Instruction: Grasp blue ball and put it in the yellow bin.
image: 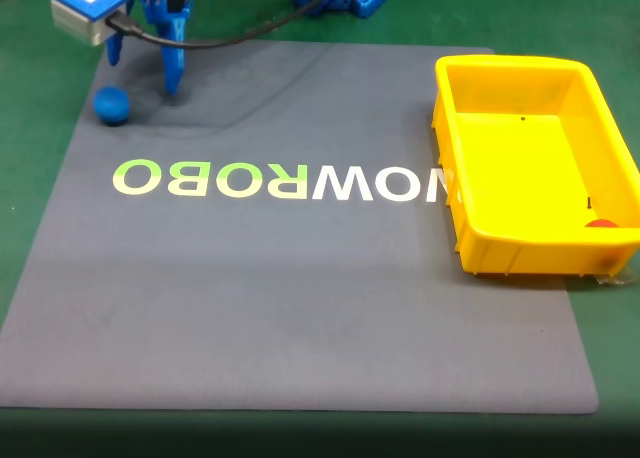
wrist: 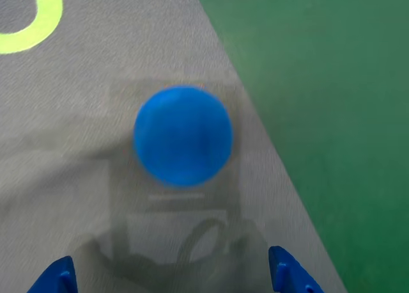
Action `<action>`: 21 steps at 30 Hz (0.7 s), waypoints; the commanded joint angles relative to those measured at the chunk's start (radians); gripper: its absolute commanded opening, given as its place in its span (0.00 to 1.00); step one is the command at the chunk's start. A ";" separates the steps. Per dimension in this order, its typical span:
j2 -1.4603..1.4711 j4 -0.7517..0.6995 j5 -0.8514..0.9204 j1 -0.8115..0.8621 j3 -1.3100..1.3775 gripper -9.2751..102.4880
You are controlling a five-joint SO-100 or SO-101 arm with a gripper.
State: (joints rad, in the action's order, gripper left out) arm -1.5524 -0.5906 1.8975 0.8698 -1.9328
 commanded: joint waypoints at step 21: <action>0.368 0.014 -0.032 -0.052 0.465 0.40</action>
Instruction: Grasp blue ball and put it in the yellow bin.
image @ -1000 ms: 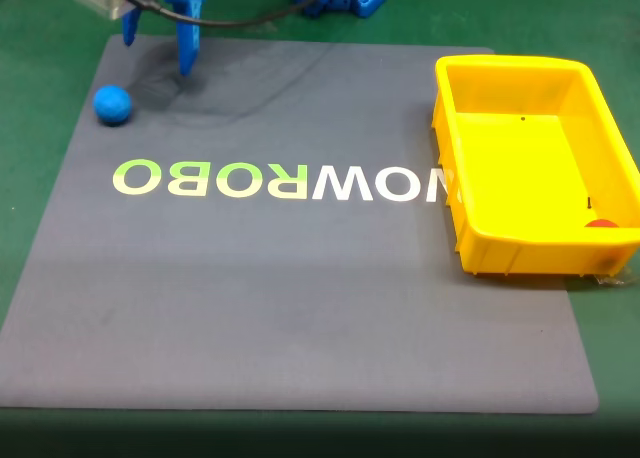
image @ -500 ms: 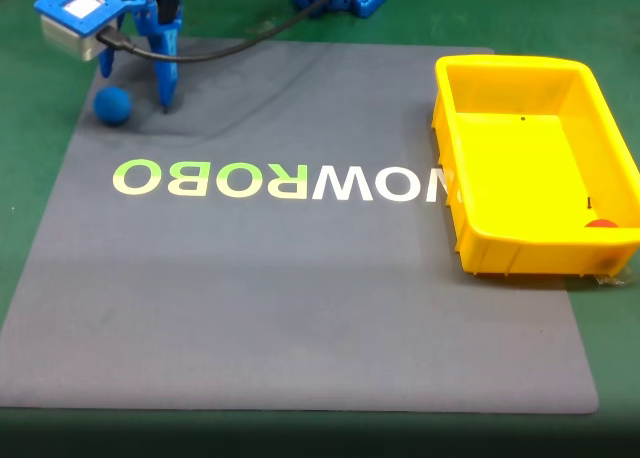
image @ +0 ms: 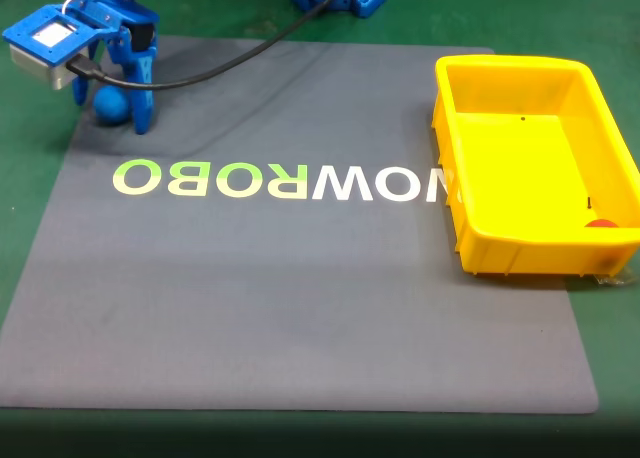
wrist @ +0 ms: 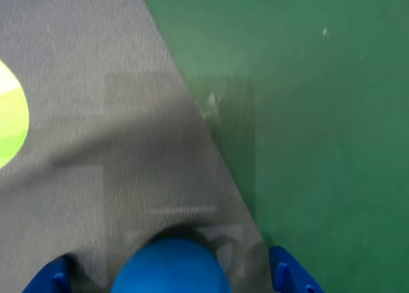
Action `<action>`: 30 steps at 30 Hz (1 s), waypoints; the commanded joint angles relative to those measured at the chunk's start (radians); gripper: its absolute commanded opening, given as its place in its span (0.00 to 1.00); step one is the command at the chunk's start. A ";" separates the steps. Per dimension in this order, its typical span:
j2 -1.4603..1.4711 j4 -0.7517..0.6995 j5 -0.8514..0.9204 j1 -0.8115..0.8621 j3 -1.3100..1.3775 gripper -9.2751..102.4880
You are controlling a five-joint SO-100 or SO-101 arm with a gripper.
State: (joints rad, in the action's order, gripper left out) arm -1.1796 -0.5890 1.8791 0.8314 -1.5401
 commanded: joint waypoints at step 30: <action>-0.080 -0.083 -0.023 -0.020 0.040 0.08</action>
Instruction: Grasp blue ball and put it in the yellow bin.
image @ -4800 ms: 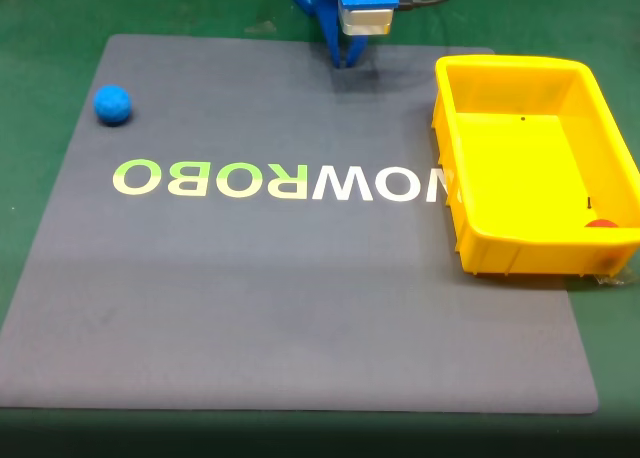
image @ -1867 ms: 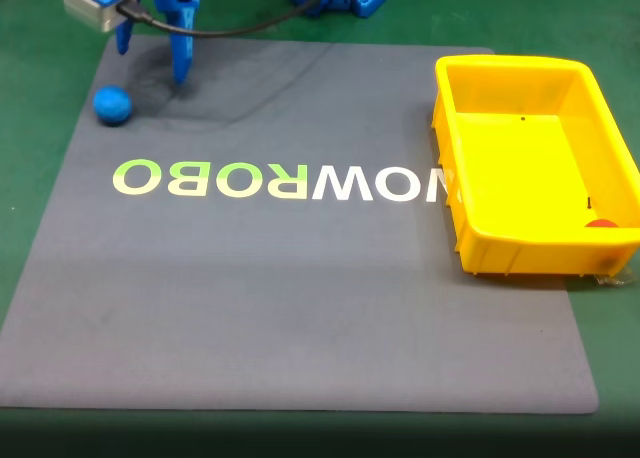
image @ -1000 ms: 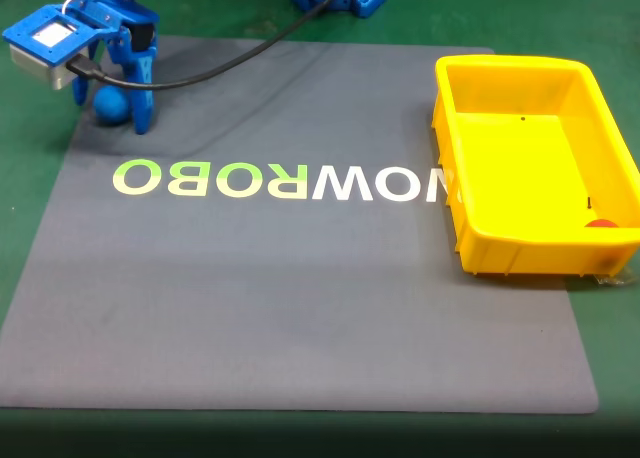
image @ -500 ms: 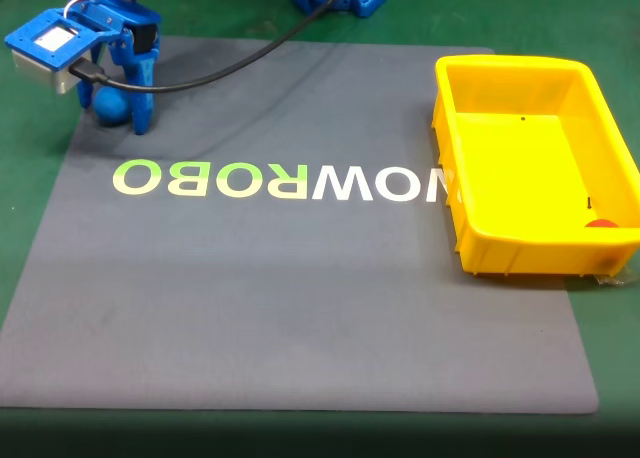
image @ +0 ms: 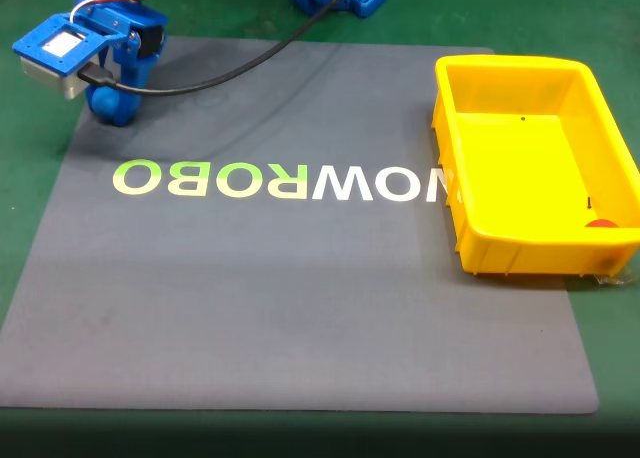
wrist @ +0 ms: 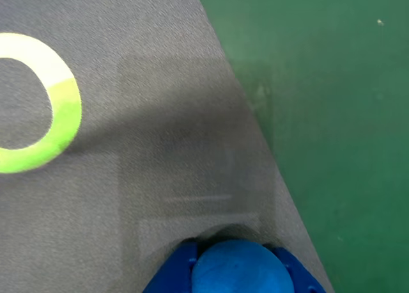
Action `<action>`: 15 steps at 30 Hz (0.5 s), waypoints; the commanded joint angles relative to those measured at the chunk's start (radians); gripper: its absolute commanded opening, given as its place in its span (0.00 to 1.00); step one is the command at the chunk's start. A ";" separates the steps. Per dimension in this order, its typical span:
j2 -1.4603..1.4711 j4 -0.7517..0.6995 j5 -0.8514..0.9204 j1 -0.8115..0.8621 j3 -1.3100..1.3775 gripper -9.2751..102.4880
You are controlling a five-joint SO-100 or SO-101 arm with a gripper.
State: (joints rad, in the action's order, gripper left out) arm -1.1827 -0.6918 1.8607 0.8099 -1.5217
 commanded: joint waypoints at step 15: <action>-0.552 0.069 -0.147 -0.541 -0.037 0.08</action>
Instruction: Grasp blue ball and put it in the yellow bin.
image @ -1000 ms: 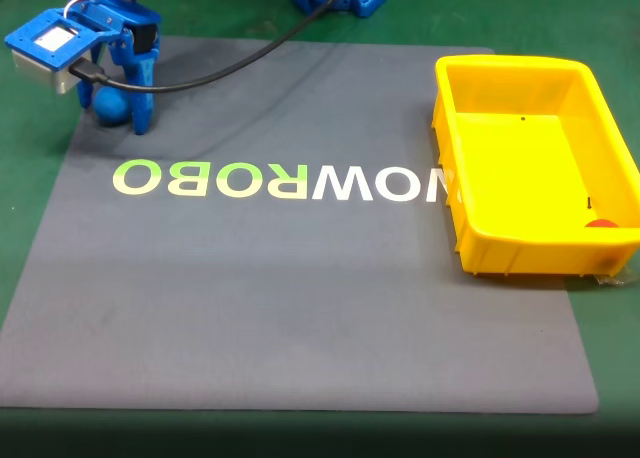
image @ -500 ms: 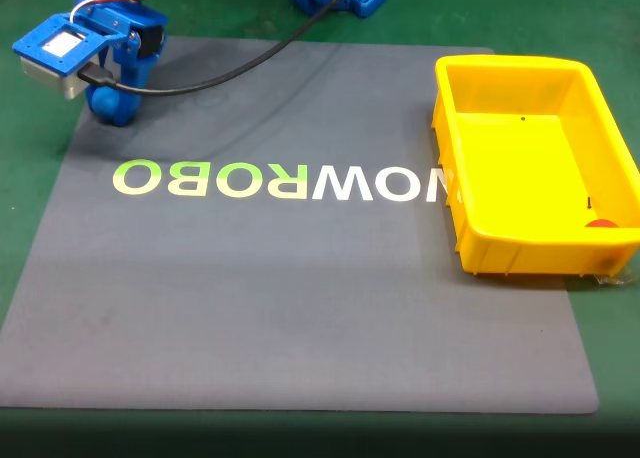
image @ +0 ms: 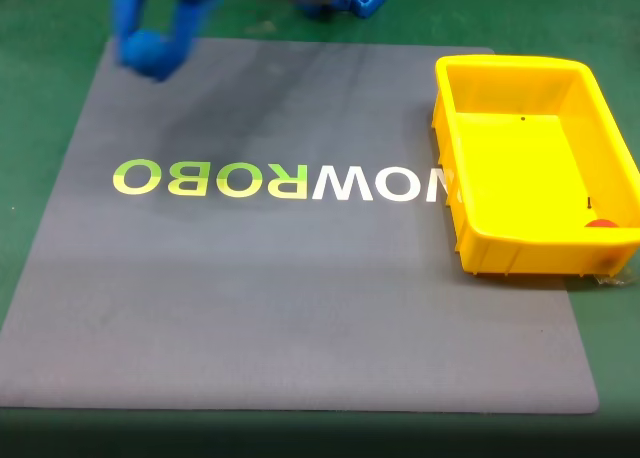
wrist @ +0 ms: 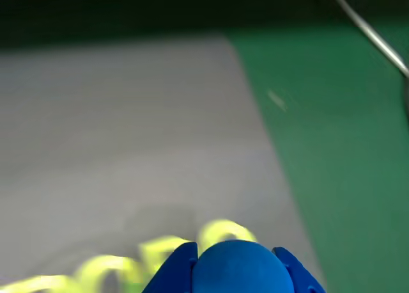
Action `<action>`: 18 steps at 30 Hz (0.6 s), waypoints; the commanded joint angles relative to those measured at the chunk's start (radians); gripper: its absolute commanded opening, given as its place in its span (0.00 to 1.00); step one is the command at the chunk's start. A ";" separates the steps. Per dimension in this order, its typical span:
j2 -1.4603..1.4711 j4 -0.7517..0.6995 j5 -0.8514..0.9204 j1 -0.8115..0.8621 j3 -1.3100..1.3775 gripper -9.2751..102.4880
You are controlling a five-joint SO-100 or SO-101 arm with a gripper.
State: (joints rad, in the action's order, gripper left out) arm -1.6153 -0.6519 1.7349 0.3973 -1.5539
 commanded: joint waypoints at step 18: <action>-0.322 0.132 -0.104 -0.847 -0.227 0.08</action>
State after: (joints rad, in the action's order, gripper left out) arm -1.8883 -0.5522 1.6414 -0.3896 -1.7917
